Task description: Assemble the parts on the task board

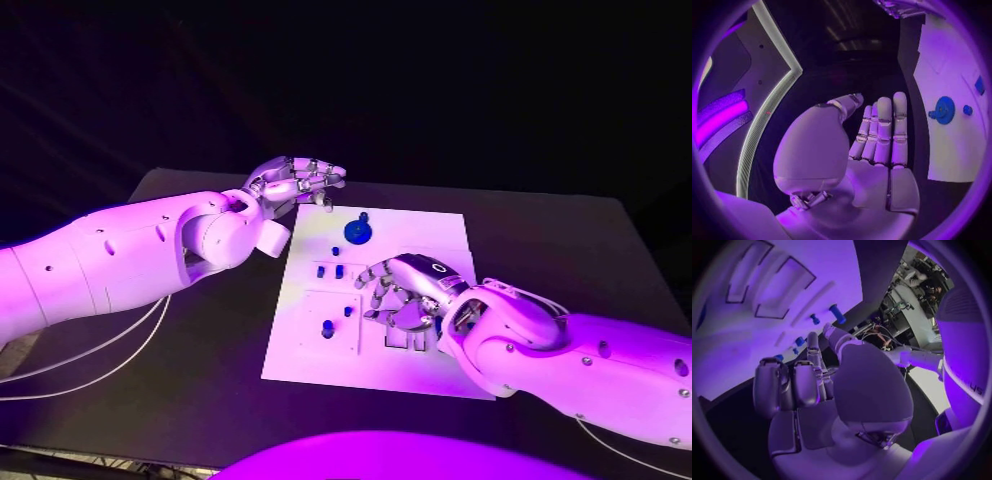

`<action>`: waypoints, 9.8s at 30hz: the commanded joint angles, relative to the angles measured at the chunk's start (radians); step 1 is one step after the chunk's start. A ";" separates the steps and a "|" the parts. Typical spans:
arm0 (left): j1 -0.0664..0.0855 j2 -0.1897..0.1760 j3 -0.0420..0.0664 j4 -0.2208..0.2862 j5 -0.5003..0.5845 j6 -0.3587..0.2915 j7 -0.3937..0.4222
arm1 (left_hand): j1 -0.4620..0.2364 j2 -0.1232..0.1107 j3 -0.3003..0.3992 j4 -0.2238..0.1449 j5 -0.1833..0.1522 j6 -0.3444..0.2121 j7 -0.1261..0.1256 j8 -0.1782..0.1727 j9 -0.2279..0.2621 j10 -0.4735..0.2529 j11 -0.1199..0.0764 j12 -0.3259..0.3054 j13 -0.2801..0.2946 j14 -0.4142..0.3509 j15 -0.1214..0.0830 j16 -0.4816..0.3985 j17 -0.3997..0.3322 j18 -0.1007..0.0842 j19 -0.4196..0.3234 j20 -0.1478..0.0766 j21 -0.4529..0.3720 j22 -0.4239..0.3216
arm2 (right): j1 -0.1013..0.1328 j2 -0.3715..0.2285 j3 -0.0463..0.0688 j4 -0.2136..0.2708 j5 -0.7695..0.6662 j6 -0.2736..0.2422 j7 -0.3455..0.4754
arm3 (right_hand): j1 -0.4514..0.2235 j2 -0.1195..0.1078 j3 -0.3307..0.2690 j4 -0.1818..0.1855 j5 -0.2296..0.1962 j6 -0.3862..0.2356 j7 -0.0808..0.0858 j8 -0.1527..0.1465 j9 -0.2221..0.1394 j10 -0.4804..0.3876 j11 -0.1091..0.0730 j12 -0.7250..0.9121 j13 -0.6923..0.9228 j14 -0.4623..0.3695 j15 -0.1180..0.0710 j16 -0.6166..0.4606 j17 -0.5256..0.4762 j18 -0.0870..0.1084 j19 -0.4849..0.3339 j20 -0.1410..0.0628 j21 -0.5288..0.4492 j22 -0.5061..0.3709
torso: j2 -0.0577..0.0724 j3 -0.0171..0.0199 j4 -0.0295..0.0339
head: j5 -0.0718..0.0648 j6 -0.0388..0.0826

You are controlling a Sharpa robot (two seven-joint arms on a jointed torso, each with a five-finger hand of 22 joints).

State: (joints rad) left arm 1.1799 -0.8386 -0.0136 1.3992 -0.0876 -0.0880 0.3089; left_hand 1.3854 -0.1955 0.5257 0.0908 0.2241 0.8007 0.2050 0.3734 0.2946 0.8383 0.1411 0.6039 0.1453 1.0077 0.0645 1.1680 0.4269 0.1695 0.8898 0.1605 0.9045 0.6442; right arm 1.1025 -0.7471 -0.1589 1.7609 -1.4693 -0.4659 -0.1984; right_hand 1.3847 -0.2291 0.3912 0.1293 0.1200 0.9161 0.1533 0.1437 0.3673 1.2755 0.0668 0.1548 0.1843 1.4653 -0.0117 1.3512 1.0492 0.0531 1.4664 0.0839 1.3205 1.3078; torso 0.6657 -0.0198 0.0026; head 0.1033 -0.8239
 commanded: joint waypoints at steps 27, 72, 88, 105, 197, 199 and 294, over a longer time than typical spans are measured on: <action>-0.002 -0.005 -0.015 0.012 0.012 0.015 0.012 | 0.009 -0.002 -0.001 -0.003 0.005 -0.005 0.001 0.007 -0.002 -0.007 0.000 0.003 -0.002 -0.006 0.002 -0.004 -0.002 0.014 0.005 0.000 -0.006 -0.002 | 0.013 -0.345 -0.011 0.122 0.239 0.094 -0.221 | -0.135 0.071 -0.379 0.164 0.058 -0.006 -0.040 0.247 0.117 0.212 -0.031 1.313 1.283 0.083 -0.021 0.186 0.403 -0.042 0.086 -0.010 0.200 0.248 | -0.017 0.0044 -0.0191 | -0.096 0.007; -0.002 -0.014 -0.015 0.016 0.012 0.025 0.002 | 0.007 -0.001 -0.002 -0.002 0.005 -0.005 0.001 0.007 -0.003 -0.008 0.000 0.003 -0.003 -0.005 0.002 -0.004 -0.002 0.014 0.005 0.000 -0.007 -0.002 | -0.064 -0.201 -0.014 0.042 0.148 0.145 -0.339 | -0.149 0.147 -0.502 0.160 0.121 0.052 -0.072 0.310 0.145 0.216 -0.060 1.303 1.284 0.084 -0.045 0.187 0.412 -0.046 0.094 -0.031 0.219 0.254 | -0.018 0.0029 -0.0198 | -0.079 -0.001; -0.002 -0.013 -0.015 0.014 0.012 0.025 -0.001 | 0.006 0.000 -0.002 -0.001 0.006 -0.005 0.001 0.008 -0.003 -0.009 0.000 0.003 -0.004 -0.006 0.002 -0.004 -0.002 0.014 0.005 0.000 -0.008 -0.003 | -0.029 -0.235 -0.011 0.103 0.287 -0.021 -0.296 | -0.102 0.206 -0.464 0.162 0.197 0.093 -0.094 0.318 0.149 0.237 -0.079 1.322 1.305 0.086 -0.061 0.188 0.420 -0.052 0.102 -0.045 0.244 0.261 | -0.019 0.0027 -0.0198 | -0.077 0.003; -0.002 -0.008 -0.015 0.015 0.012 0.027 -0.002 | 0.006 0.000 -0.002 -0.001 0.006 -0.005 0.001 0.008 -0.003 -0.009 0.000 0.003 -0.004 -0.006 0.002 -0.004 -0.002 0.014 0.005 0.000 -0.008 -0.003 | 0.000 -0.160 -0.011 0.114 0.390 0.096 -0.300 | -0.143 0.220 -0.469 0.164 0.202 0.100 -0.095 0.315 0.148 0.240 -0.081 1.322 1.307 0.086 -0.064 0.188 0.418 -0.050 0.100 -0.049 0.238 0.259 | -0.017 0.0019 -0.0191 | -0.068 -0.001; -0.002 -0.017 -0.015 0.023 0.013 0.036 -0.010 | 0.004 0.003 -0.002 0.001 0.007 -0.010 0.002 0.007 -0.005 -0.013 0.002 0.003 -0.007 -0.007 0.004 -0.005 -0.003 0.014 0.004 0.001 -0.009 -0.004 | -0.053 -0.342 -0.014 0.075 0.170 0.066 -0.256 | -0.064 0.154 -0.497 0.162 0.024 0.071 -0.074 0.281 0.185 0.224 -0.062 1.278 1.300 0.084 -0.047 0.180 0.414 -0.046 0.092 -0.034 0.215 0.253 | -0.017 0.0029 -0.0192 | -0.085 -0.006; -0.002 -0.017 -0.015 0.023 0.012 0.037 -0.011 | 0.004 0.003 -0.002 0.001 0.007 -0.010 0.002 0.007 -0.005 -0.013 0.002 0.003 -0.007 -0.007 0.004 -0.005 -0.003 0.014 0.004 0.001 -0.009 -0.004 | -0.056 -0.339 -0.014 0.076 0.170 0.067 -0.255 | -0.065 0.154 -0.497 0.162 0.025 0.071 -0.075 0.281 0.186 0.224 -0.062 1.277 1.299 0.084 -0.047 0.181 0.415 -0.046 0.092 -0.034 0.216 0.253 | -0.017 0.0027 -0.0194 | -0.085 -0.006; -0.002 -0.021 -0.015 0.027 0.010 0.050 -0.030 | 0.002 0.010 0.001 0.004 0.008 -0.012 0.004 0.008 -0.006 -0.014 0.003 0.005 -0.009 -0.007 0.004 -0.004 -0.004 0.014 0.005 0.002 -0.010 -0.004 | -0.051 -0.144 -0.015 0.064 0.298 0.097 -0.321 | -0.276 0.021 0.044 0.155 0.125 0.093 -0.090 0.272 0.307 0.233 -0.078 1.275 1.308 0.085 -0.062 0.177 0.414 -0.046 0.093 -0.049 0.218 0.254 | -0.017 0.0025 -0.0194 | -0.084 -0.015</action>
State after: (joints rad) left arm 1.1770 -0.8605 -0.0297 1.4233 -0.0797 -0.0565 0.2765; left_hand 1.3854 -0.1955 0.5259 0.0909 0.2286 0.7972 0.2015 0.3767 0.2892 0.8311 0.1412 0.6039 0.1378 1.0041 0.0681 1.1680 0.4240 0.1695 0.8898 0.1605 0.9013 0.6416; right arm 1.0524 -0.8932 -0.1741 1.8261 -1.1433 -0.3925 -0.5132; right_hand 1.1212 -0.2079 0.4427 0.2839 0.2460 1.0037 0.0608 0.4206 0.6738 1.4686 -0.0160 1.4305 1.3073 1.4665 -0.0789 1.5338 1.3074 0.0068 1.4645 0.0341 1.5432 1.3075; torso 0.6486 -0.0169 -0.0174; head 0.0198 -0.8384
